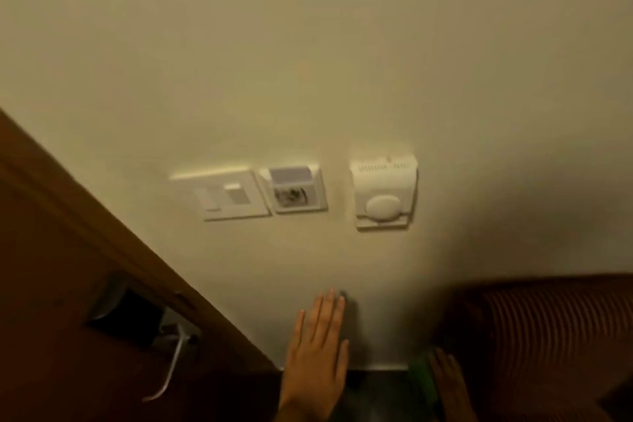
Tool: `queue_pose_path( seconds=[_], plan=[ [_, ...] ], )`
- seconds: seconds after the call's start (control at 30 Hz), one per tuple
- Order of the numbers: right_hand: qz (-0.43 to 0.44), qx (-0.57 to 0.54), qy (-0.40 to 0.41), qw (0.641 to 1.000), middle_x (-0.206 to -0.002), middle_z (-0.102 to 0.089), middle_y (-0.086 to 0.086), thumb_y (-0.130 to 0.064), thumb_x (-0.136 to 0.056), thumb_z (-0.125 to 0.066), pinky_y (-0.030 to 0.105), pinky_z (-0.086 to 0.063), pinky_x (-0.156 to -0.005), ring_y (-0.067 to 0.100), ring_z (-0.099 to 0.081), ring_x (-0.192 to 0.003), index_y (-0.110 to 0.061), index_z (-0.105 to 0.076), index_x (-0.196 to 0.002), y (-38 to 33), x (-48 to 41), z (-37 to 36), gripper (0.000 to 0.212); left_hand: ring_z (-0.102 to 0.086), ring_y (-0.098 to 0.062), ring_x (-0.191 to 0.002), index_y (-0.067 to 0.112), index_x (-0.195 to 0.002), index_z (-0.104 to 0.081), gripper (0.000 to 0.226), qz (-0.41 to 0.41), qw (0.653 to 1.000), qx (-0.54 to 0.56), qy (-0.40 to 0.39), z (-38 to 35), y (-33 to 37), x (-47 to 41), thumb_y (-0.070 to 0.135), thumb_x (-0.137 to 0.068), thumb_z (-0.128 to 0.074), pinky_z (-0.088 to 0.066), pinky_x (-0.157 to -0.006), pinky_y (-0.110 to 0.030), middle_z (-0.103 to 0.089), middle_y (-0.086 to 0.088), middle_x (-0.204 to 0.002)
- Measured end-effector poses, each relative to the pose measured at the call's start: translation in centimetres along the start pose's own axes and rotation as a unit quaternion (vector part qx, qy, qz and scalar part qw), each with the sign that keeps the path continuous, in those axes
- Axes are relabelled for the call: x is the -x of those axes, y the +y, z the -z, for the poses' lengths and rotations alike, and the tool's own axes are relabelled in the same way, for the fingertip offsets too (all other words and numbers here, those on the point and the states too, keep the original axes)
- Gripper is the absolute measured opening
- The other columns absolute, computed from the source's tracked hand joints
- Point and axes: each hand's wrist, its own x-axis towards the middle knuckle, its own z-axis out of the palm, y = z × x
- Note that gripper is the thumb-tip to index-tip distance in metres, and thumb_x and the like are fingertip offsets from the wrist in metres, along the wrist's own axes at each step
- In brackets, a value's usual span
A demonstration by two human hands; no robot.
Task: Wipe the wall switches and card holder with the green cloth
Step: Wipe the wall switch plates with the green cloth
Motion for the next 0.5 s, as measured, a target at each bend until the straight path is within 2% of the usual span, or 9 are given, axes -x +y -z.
queue_pose_path(
  seconds=[0.03, 0.1, 0.13, 0.2, 0.27, 0.3, 0.4, 0.5],
  plan=[
    [-0.009, 0.011, 0.065, 0.998, -0.178, 0.014, 0.003, -0.023, -0.117, 0.001, 0.026, -0.001, -0.131, 0.017, 0.013, -0.166, -0.012, 0.008, -0.168, -2.1, -2.0, 1.2, 0.053, -0.048, -0.024, -0.161, 0.017, -0.164, -0.063, 0.072, 0.002, 0.999, 0.0, 0.038, 2.3, -0.8, -1.2, 0.046, -0.1, -0.049, -0.014, -0.131, -0.038, -0.044, -0.002, -0.177],
    [-0.022, -0.046, 0.083, 0.995, -0.178, 0.013, -0.001, -0.021, -0.117, -0.001, 0.024, -0.008, -0.129, 0.014, 0.012, -0.165, -0.014, 0.007, -0.168, -5.6, -8.1, 5.5, 0.052, -0.037, -0.024, -0.164, 0.016, -0.172, -0.049, 0.074, 0.011, 0.992, -0.014, 0.125, 6.8, -2.6, -3.3, 0.044, -0.103, -0.047, -0.014, -0.133, -0.039, -0.035, -0.006, -0.184],
    [-0.02, -0.093, 0.063, 0.993, -0.178, 0.01, -0.004, -0.02, -0.116, -0.005, 0.026, -0.012, -0.129, 0.012, 0.01, -0.165, -0.018, 0.005, -0.169, -6.8, -10.6, 7.2, 0.053, -0.031, -0.024, -0.167, 0.016, -0.176, -0.038, 0.076, 0.018, 0.987, -0.018, 0.161, 8.7, -3.3, -4.1, 0.044, -0.105, -0.045, -0.013, -0.134, -0.04, -0.026, -0.008, -0.187],
    [-0.055, -0.165, 0.145, 0.974, -0.178, -0.009, -0.008, -0.01, -0.105, -0.024, 0.04, -0.017, -0.129, 0.012, -0.003, -0.166, -0.025, -0.011, -0.17, -9.7, -13.6, 9.8, 0.068, -0.012, -0.022, -0.176, 0.017, -0.18, -0.019, 0.079, 0.034, 0.974, -0.011, 0.222, 12.5, -4.8, -5.6, 0.044, -0.109, -0.042, -0.008, -0.139, -0.04, -0.005, -0.006, -0.191],
    [-0.065, -0.218, 0.17, 0.959, -0.174, -0.029, -0.003, 0.005, -0.084, -0.039, 0.055, -0.027, -0.125, 0.023, -0.02, -0.165, -0.016, -0.032, -0.165, -11.5, -15.3, 12.1, 0.084, 0.007, -0.018, -0.178, 0.02, -0.183, -0.006, 0.081, 0.058, 0.957, 0.012, 0.285, 16.0, -6.6, -7.7, 0.043, -0.112, -0.04, 0.001, -0.142, -0.04, 0.01, -0.003, -0.192],
    [-0.063, -0.23, 0.181, 0.954, -0.173, -0.033, -0.002, 0.012, -0.076, -0.043, 0.057, -0.029, -0.124, 0.027, -0.025, -0.164, -0.014, -0.038, -0.162, -12.3, -16.3, 13.0, 0.09, 0.01, -0.017, -0.178, 0.021, -0.184, -0.001, 0.083, 0.067, 0.947, 0.028, 0.313, 17.7, -7.7, -8.9, 0.042, -0.114, -0.039, 0.006, -0.143, -0.039, 0.013, -0.001, -0.192],
    [-0.051, -0.251, 0.19, 0.948, -0.172, -0.033, -0.001, 0.02, -0.072, -0.048, 0.05, -0.026, -0.13, 0.029, -0.026, -0.164, -0.028, -0.031, -0.167, -14.2, -19.7, 15.1, 0.108, 0.013, -0.016, -0.178, 0.026, -0.183, 0.007, 0.081, 0.088, 0.917, 0.059, 0.385, 22.5, -10.4, -12.6, 0.039, -0.117, -0.037, 0.013, -0.143, -0.039, 0.018, 0.002, -0.19],
    [-0.005, -0.242, 0.195, 0.951, -0.173, -0.032, -0.001, 0.019, -0.08, -0.053, 0.052, -0.026, -0.13, 0.03, -0.024, -0.164, -0.033, -0.024, -0.168, -15.9, -22.4, 15.7, 0.107, 0.02, -0.015, -0.176, 0.019, -0.183, -0.001, 0.076, 0.135, 0.897, 0.075, 0.414, 25.6, -12.9, -15.8, 0.037, -0.119, -0.037, 0.018, -0.141, -0.037, 0.024, 0.003, -0.188]
  ],
)
